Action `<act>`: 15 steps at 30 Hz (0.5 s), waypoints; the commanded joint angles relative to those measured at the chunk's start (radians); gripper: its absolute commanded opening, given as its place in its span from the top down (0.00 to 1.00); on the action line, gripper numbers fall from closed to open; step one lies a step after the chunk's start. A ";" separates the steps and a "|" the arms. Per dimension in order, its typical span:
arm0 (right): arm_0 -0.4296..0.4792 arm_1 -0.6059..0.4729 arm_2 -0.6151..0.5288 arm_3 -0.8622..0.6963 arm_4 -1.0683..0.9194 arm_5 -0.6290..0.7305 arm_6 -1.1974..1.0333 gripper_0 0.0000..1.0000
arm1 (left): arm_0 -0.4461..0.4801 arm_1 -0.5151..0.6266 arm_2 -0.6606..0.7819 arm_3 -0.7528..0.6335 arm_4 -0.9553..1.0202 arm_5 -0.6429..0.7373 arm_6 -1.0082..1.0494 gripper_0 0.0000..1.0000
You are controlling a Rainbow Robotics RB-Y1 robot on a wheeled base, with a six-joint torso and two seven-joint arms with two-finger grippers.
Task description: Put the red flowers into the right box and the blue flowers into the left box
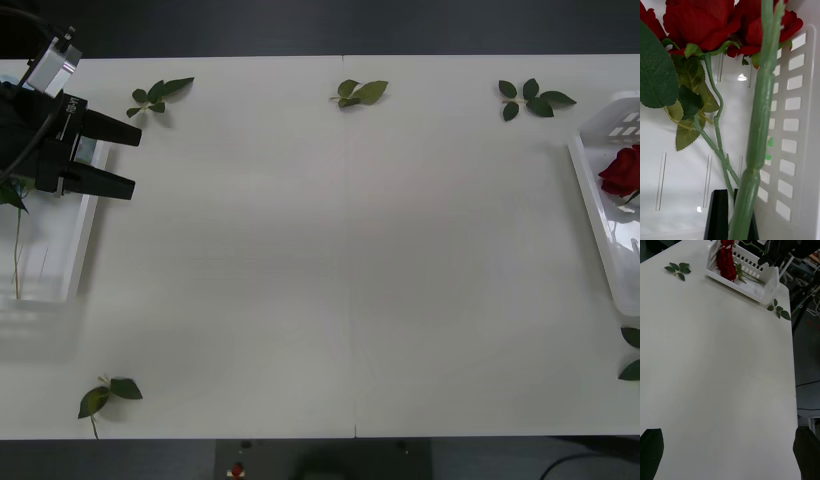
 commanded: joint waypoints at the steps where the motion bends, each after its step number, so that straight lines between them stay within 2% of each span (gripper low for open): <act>1: -0.013 -0.013 0.002 0.003 0.010 -0.014 0.000 0.53 | -0.029 0.035 0.017 -0.007 -0.005 0.021 -0.016 0.00; 2: -0.013 -0.013 0.005 0.003 0.012 -0.014 0.000 0.39 | -0.033 0.035 0.017 -0.007 -0.011 0.026 -0.016 0.00; 3: -0.013 -0.013 0.008 0.003 0.013 -0.017 -0.001 0.30 | -0.038 0.035 0.018 -0.006 -0.019 0.030 -0.016 0.00; 5: -0.015 -0.011 0.012 0.011 0.015 -0.026 0.002 0.23 | -0.047 0.035 0.017 -0.007 -0.028 0.038 -0.016 0.00; 12: -0.013 -0.013 0.027 0.005 -0.010 -0.026 0.015 0.06 | -0.056 0.033 0.017 -0.007 -0.038 0.047 -0.016 0.00; 15: -0.013 -0.013 0.031 -0.029 -0.071 0.015 0.023 0.03 | -0.056 0.033 0.017 -0.007 -0.038 0.047 -0.016 0.00</act>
